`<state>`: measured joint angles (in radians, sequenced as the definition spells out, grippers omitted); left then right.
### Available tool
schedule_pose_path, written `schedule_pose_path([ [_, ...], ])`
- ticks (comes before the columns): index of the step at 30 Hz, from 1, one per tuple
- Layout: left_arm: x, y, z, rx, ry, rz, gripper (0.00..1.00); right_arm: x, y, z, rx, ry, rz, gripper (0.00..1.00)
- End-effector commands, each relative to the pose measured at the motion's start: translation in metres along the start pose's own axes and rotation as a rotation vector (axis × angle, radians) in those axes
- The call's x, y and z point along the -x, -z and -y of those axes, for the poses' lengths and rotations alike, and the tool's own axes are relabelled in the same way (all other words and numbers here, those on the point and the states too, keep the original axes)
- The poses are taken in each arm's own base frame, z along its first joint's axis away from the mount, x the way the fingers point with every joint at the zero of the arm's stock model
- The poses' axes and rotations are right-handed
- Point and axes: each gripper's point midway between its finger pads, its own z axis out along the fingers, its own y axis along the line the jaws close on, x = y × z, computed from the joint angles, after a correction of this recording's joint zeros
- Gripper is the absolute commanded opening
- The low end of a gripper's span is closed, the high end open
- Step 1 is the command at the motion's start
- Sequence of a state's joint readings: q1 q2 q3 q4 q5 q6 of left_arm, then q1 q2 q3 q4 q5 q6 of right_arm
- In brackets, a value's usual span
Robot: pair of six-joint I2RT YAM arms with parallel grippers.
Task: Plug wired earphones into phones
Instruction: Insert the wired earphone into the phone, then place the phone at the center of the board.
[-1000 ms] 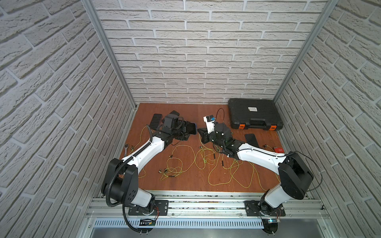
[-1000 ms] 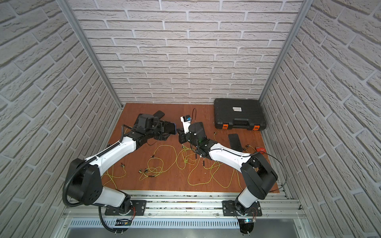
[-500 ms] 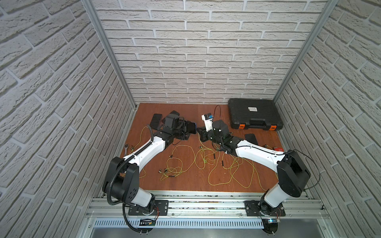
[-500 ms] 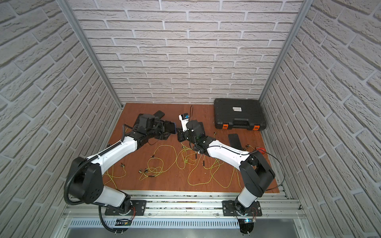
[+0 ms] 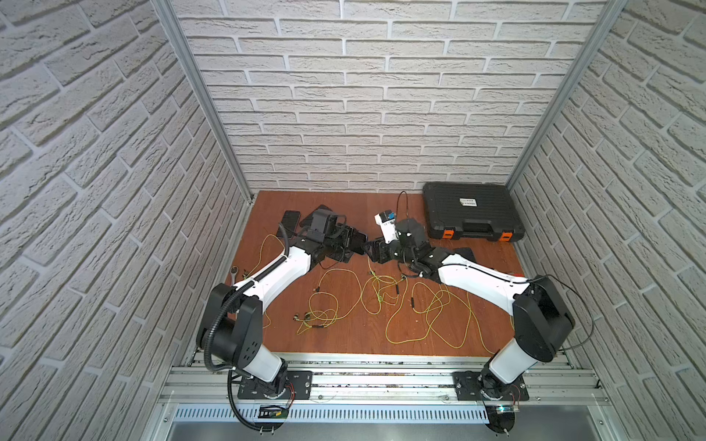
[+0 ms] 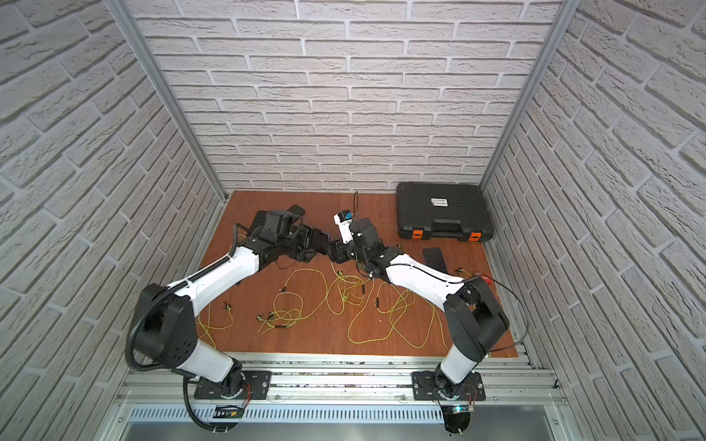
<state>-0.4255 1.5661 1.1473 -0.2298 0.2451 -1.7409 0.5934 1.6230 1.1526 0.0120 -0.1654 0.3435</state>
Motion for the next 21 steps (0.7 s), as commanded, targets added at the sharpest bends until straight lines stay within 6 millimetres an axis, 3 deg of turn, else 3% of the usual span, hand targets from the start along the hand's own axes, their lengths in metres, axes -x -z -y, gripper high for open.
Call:
schedule_pose_path([
  [1,0.028,-0.010,-0.016,0.147,-0.184,0.086,0.00,0.005,0.042,0.004,0.004,0.020,-0.024,0.87],
  [8,0.051,-0.053,-0.024,0.430,-0.532,0.090,0.00,-0.032,0.066,0.046,-0.079,-0.136,-0.092,0.87],
  [14,0.040,-0.089,-0.026,0.571,-0.748,-0.008,0.00,-0.049,0.072,0.064,-0.159,-0.143,-0.113,0.86],
  [21,0.027,-0.128,-0.036,0.623,-0.775,-0.072,0.00,-0.062,0.079,0.074,-0.210,-0.109,-0.154,0.87],
])
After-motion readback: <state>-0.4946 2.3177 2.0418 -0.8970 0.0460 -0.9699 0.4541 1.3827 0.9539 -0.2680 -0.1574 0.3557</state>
